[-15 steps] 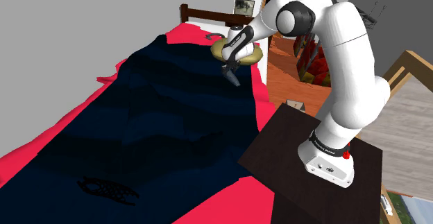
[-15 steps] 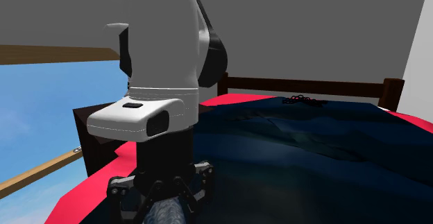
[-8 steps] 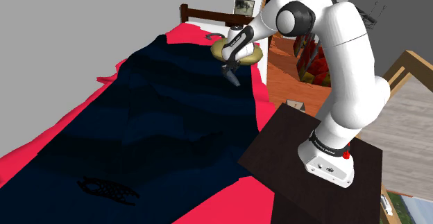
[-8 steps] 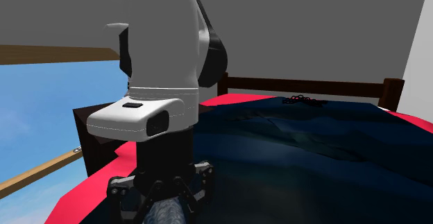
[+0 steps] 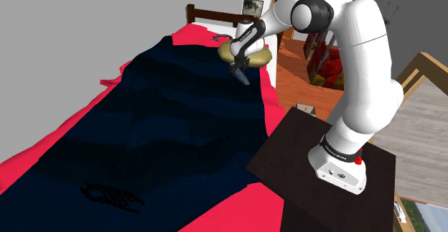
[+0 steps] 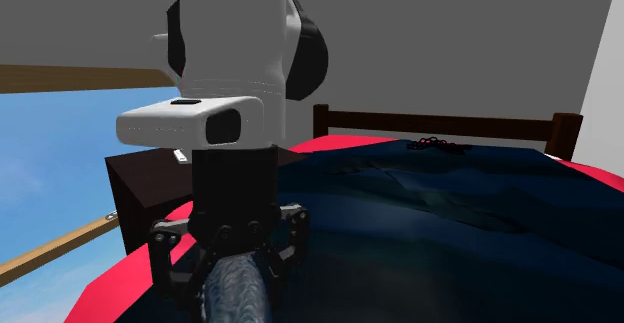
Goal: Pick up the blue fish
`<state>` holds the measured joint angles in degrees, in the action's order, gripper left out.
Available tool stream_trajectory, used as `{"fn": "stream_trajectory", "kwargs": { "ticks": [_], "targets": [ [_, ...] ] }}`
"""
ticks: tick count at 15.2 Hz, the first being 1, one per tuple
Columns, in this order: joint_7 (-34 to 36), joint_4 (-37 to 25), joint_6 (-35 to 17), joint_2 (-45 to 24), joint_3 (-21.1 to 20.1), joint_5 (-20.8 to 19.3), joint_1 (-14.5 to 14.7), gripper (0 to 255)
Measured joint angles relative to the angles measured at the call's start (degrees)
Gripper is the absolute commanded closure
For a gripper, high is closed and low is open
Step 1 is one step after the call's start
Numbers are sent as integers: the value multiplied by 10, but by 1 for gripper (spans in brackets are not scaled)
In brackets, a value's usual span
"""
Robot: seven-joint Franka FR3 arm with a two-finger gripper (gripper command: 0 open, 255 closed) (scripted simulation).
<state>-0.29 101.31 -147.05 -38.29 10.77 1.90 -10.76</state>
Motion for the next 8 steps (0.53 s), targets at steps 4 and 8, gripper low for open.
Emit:
{"fn": "stream_trajectory", "kwargs": {
  "ticks": [4, 8],
  "targets": [
    [1, 0, 21, 21, 3, -3, 3, 255],
    [0, 0, 38, 39, 5, -5, 4, 255]
  ]
}}
